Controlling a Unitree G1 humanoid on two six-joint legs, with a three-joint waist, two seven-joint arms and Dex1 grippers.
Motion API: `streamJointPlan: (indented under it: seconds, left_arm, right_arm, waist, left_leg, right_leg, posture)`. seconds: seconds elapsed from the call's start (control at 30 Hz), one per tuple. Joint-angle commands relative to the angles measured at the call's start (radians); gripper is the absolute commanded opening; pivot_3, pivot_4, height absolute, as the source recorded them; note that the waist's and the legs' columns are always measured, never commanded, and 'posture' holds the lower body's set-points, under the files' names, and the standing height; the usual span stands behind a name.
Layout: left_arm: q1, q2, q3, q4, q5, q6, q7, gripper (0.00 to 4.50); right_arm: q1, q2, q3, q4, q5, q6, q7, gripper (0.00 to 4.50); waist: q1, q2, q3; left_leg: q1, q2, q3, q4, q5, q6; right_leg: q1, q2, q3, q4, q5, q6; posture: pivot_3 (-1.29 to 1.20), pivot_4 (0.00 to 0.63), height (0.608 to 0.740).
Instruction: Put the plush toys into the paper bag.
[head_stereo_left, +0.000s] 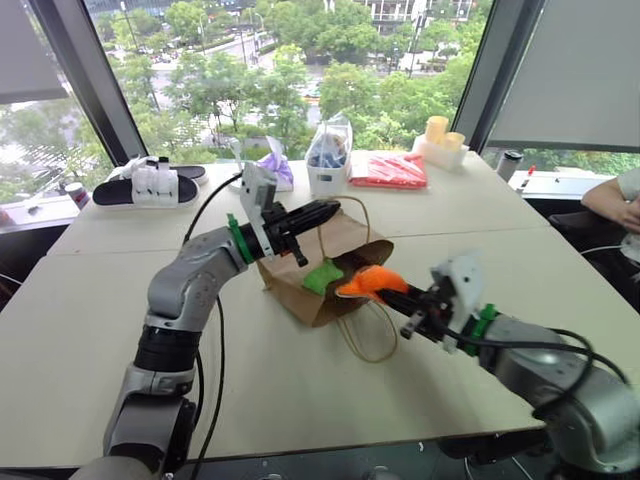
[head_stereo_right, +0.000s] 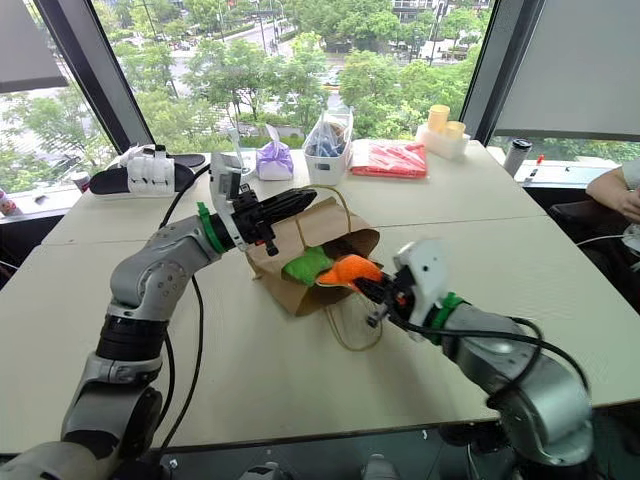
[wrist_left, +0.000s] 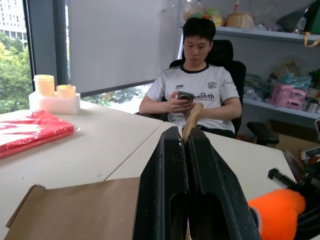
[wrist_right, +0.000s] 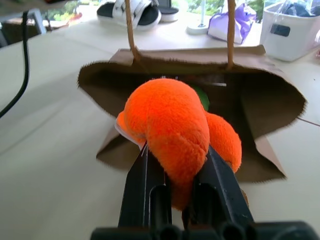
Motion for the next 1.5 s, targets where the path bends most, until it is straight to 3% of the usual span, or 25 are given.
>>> streamJointPlan:
  seconds: [0.03, 0.27, 0.4, 0.5, 0.57, 0.7, 0.83, 0.93, 1.07, 1.2, 1.5]
  left_arm:
    - [-0.018, 0.009, 0.02, -0.033, -0.013, -0.002, -0.014, 0.0]
    - [0.0, 0.01, 0.03, -0.08, -0.038, 0.024, 0.01, 0.0]
    - [0.016, 0.012, 0.031, -0.107, -0.045, 0.038, 0.018, 0.0]
    - [0.02, 0.013, 0.036, -0.115, -0.047, 0.042, 0.03, 0.0]
    - [0.02, 0.013, 0.04, -0.113, -0.046, 0.039, 0.037, 0.0]
    - [0.019, 0.011, 0.043, -0.108, -0.045, 0.033, 0.048, 0.0]
    - [0.017, 0.008, 0.036, -0.092, -0.023, 0.014, 0.056, 0.0]
    - [0.017, -0.001, 0.032, -0.084, -0.022, 0.013, 0.054, 0.0]
    - [0.021, -0.005, 0.033, -0.087, -0.02, 0.012, 0.05, 0.0]
    - [0.019, -0.014, 0.034, -0.076, -0.014, 0.005, 0.043, 0.0]
    - [0.016, -0.023, 0.031, -0.073, -0.006, -0.005, 0.039, 0.0]
  right_arm:
    - [-0.09, 0.069, 0.115, 0.196, -0.148, -0.165, -0.044, 0.07]
    - [-0.32, 0.215, 0.171, 0.738, -0.365, -0.524, -0.116, 0.07]
    - [-0.399, 0.269, 0.164, 0.934, -0.424, -0.661, -0.136, 0.07]
    - [-0.416, 0.284, 0.18, 1.011, -0.45, -0.702, -0.105, 1.24]
    - [-0.417, 0.286, 0.186, 1.034, -0.468, -0.699, -0.093, 2.28]
    - [-0.37, 0.254, 0.175, 0.943, -0.456, -0.636, -0.03, 4.19]
    - [-0.289, 0.176, 0.156, 0.675, -0.429, -0.489, 0.04, 4.19]
    - [-0.133, 0.033, 0.055, 0.283, -0.317, -0.262, 0.114, 4.19]
    - [0.01, -0.047, -0.01, 0.088, -0.23, -0.105, 0.137, 4.19]
    - [0.186, -0.094, 0.009, 0.146, -0.291, -0.161, 0.137, 4.19]
    - [0.116, -0.009, 0.012, 0.442, -0.312, -0.302, 0.111, 4.19]
  waist:
    - [-0.001, 0.0, 0.0]
    - [-0.004, 0.0, 0.0]
    - [-0.007, 0.0, 0.0]
    - [-0.006, 0.0, 0.0]
    - [-0.007, 0.0, 0.0]
    - [-0.007, 0.0, 0.0]
    - [-0.003, 0.001, 0.0]
    - [0.006, 0.001, 0.0]
    - [-0.003, 0.0, 0.0]
    - [-0.001, 0.0, 0.0]
    - [-0.002, 0.0, 0.0]
  left_leg:
    - [0.0, 0.0, 0.0, 0.0, 0.0, 0.0]
    - [0.0, 0.0, 0.0, -0.002, 0.0, 0.0]
    - [-0.001, 0.0, 0.0, -0.003, 0.001, -0.001]
    - [-0.001, 0.0, 0.0, -0.004, 0.0, -0.001]
    - [-0.001, 0.0, 0.0, -0.004, 0.0, -0.001]
    - [-0.001, 0.0, 0.0, -0.003, 0.001, -0.001]
    - [-0.001, 0.0, -0.001, -0.003, 0.0, -0.001]
    - [-0.003, -0.001, -0.001, -0.003, 0.0, -0.001]
    - [-0.004, -0.001, -0.002, -0.002, 0.0, 0.0]
    - [0.0, 0.0, -0.001, -0.003, 0.0, 0.0]
    - [0.001, 0.0, 0.002, -0.001, 0.0, 0.0]
  right_leg:
    - [0.0, 0.0, 0.0, 0.0, 0.0, 0.0]
    - [-0.002, 0.0, 0.0, 0.0, 0.0, 0.0]
    - [-0.003, 0.0, 0.0, 0.001, 0.0, 0.0]
    - [-0.003, 0.0, 0.0, 0.001, 0.0, 0.0]
    - [-0.003, 0.0, 0.0, 0.0, 0.0, 0.0]
    - [-0.003, 0.0, 0.0, 0.001, 0.0, 0.0]
    - [-0.003, 0.0, 0.0, 0.001, 0.0, 0.0]
    - [-0.004, -0.001, 0.0, 0.0, 0.0, 0.0]
    - [-0.003, -0.001, -0.001, -0.001, 0.0, 0.0]
    - [-0.001, 0.0, -0.001, 0.0, 0.0, 0.0]
    - [0.0, 0.0, 0.001, 0.0, 0.0, 0.0]
  posture:
    - [0.0, 0.15, 0.74]
    - [0.0, 0.15, 0.74]
    - [0.0, 0.15, 0.74]
    - [0.0, 0.15, 0.74]
    - [0.0, 0.15, 0.74]
    - [0.0, 0.15, 0.74]
    - [0.0, 0.15, 0.74]
    - [0.0, 0.15, 0.74]
    - [0.0, 0.15, 0.74]
    - [0.0, 0.15, 0.74]
    - [0.0, 0.15, 0.74]
